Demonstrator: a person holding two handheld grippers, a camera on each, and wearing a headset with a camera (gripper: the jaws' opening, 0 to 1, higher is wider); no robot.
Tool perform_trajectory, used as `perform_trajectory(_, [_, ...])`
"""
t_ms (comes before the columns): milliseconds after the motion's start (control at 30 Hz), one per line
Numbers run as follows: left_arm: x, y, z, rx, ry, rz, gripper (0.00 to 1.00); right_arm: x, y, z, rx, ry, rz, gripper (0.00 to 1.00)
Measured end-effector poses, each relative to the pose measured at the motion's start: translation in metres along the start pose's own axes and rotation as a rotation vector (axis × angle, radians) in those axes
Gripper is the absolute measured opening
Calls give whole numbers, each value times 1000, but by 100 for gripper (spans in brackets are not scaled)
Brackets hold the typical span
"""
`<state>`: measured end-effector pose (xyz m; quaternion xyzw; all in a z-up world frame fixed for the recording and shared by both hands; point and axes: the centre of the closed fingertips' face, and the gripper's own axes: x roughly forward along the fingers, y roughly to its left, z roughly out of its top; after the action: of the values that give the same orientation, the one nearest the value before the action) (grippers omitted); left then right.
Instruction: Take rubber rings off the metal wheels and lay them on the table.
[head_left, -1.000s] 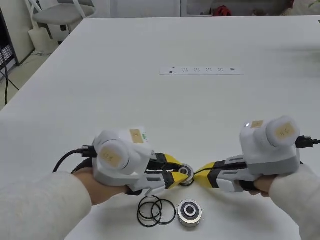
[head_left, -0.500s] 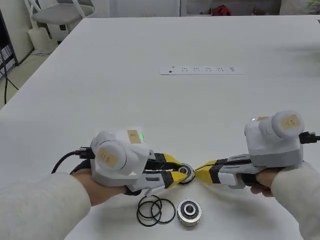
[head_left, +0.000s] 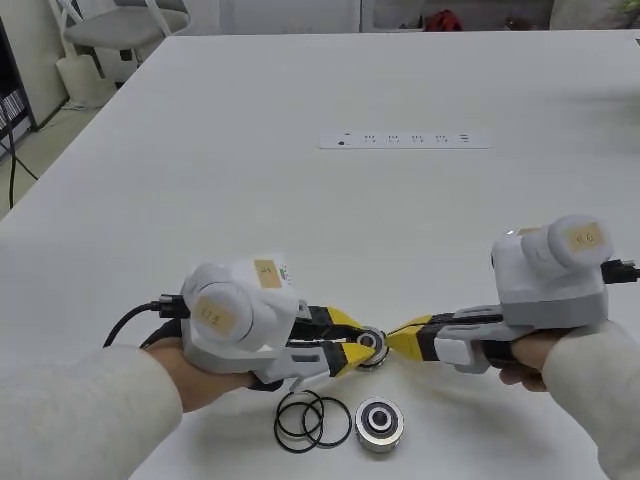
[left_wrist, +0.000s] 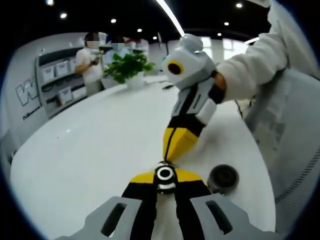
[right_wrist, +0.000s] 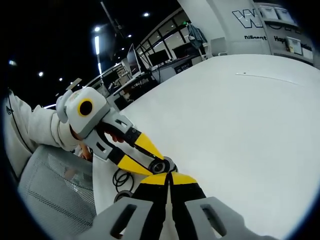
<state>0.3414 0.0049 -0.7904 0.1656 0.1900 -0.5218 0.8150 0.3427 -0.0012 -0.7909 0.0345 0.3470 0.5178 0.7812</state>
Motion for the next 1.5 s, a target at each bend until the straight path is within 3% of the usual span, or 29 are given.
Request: perform_trajectory(1500, [-1,0,0,-6,-9,5,13,3,9,5,-63,15,8,0])
